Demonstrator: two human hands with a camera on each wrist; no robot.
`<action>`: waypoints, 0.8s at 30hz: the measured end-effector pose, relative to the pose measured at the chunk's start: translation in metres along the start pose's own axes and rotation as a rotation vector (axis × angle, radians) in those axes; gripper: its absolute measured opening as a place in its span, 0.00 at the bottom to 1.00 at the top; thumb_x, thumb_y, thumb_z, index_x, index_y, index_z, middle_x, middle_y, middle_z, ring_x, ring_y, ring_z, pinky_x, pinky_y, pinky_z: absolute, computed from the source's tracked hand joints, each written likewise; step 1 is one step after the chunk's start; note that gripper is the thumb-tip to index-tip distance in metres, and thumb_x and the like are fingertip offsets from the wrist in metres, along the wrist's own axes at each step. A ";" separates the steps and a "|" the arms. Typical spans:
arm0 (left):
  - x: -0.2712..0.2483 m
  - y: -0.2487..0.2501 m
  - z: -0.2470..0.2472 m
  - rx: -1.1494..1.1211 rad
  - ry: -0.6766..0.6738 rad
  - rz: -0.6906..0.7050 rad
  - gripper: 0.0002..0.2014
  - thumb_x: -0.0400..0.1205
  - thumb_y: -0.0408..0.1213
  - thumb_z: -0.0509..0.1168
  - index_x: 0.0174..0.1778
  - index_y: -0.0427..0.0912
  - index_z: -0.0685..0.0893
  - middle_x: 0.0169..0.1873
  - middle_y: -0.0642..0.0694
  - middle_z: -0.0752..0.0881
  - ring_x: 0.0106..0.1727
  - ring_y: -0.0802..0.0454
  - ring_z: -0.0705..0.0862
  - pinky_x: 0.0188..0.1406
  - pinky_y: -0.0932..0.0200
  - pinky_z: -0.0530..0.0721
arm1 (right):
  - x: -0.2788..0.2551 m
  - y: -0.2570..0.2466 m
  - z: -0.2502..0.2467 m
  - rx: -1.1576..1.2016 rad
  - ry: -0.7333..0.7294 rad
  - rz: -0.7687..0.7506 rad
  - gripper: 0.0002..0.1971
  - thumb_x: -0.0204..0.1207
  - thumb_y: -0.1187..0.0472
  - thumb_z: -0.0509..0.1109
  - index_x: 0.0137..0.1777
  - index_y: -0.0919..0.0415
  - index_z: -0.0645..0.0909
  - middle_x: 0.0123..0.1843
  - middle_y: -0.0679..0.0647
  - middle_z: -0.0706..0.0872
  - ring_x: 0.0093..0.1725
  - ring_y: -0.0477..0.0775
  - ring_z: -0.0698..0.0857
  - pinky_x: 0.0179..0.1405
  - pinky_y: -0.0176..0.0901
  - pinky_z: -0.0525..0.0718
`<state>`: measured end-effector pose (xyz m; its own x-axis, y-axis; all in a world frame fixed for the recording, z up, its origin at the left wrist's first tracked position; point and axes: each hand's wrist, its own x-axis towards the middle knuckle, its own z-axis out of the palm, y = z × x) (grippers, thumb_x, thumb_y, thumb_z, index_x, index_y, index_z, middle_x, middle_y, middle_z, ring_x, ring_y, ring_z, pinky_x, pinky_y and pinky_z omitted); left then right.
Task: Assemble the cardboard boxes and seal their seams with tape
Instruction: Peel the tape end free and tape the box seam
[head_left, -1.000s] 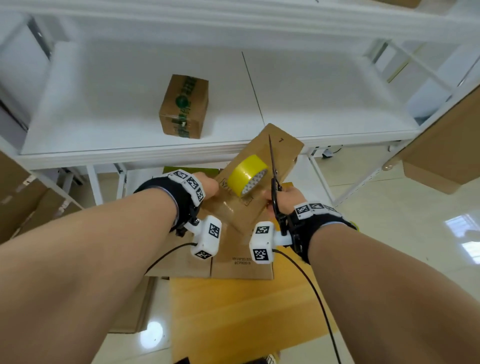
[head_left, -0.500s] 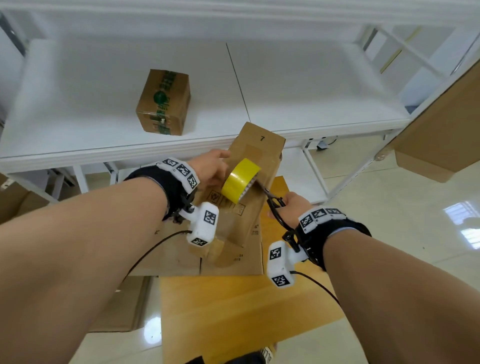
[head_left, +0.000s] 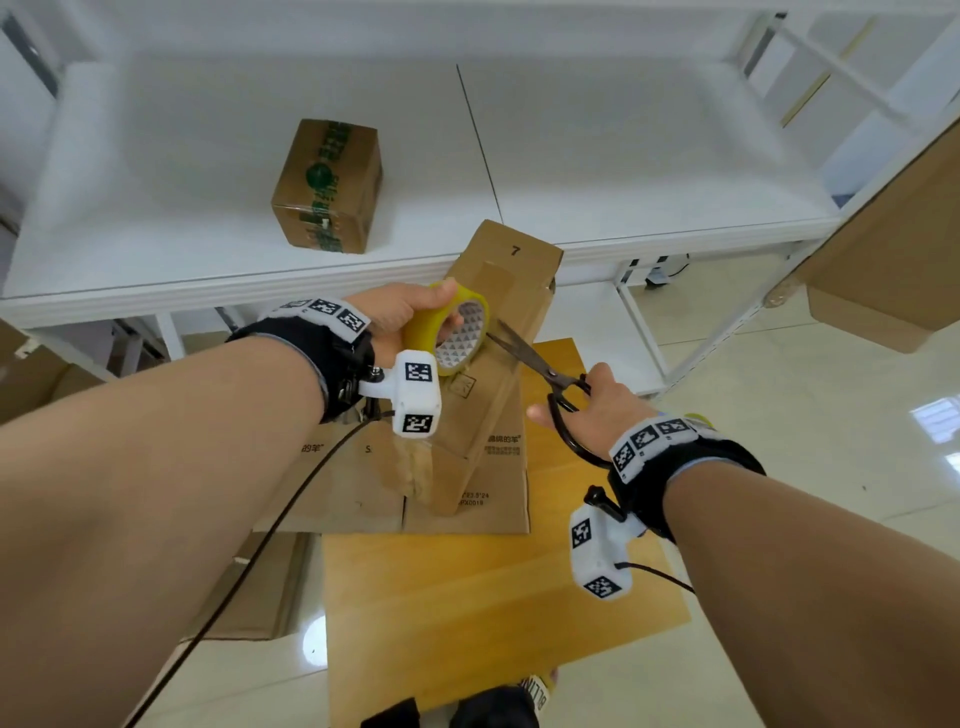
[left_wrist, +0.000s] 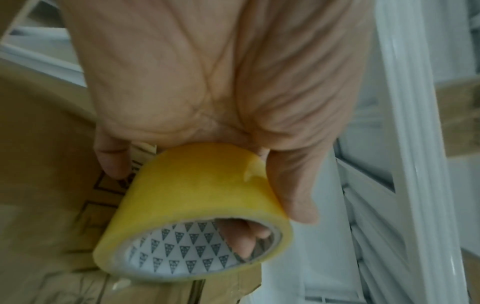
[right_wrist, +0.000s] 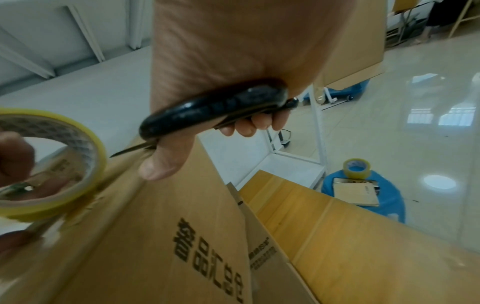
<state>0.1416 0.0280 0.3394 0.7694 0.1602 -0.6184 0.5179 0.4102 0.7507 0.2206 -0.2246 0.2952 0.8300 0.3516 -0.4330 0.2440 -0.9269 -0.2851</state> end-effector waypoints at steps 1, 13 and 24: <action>0.003 -0.002 -0.003 -0.033 -0.013 0.008 0.15 0.80 0.49 0.67 0.42 0.38 0.83 0.39 0.43 0.85 0.46 0.47 0.81 0.69 0.41 0.75 | -0.002 0.006 0.001 -0.026 0.031 -0.010 0.44 0.63 0.22 0.69 0.67 0.55 0.66 0.56 0.55 0.83 0.52 0.62 0.85 0.51 0.57 0.86; -0.002 -0.003 0.006 -0.136 0.023 0.028 0.15 0.78 0.49 0.70 0.45 0.39 0.82 0.37 0.46 0.85 0.37 0.51 0.86 0.54 0.50 0.85 | -0.010 0.025 0.002 -0.423 0.273 -0.312 0.42 0.65 0.20 0.62 0.68 0.51 0.70 0.60 0.52 0.83 0.63 0.58 0.81 0.65 0.55 0.76; -0.012 -0.007 0.012 -0.083 -0.023 0.018 0.17 0.78 0.50 0.69 0.46 0.37 0.85 0.37 0.45 0.88 0.40 0.49 0.87 0.61 0.46 0.82 | -0.007 -0.007 0.010 -0.387 0.273 -0.330 0.39 0.68 0.22 0.63 0.65 0.54 0.70 0.56 0.52 0.83 0.59 0.58 0.83 0.60 0.55 0.77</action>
<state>0.1336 0.0127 0.3443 0.7870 0.1481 -0.5989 0.4719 0.4809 0.7390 0.2082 -0.2187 0.2914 0.7656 0.6315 -0.1228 0.6352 -0.7723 -0.0117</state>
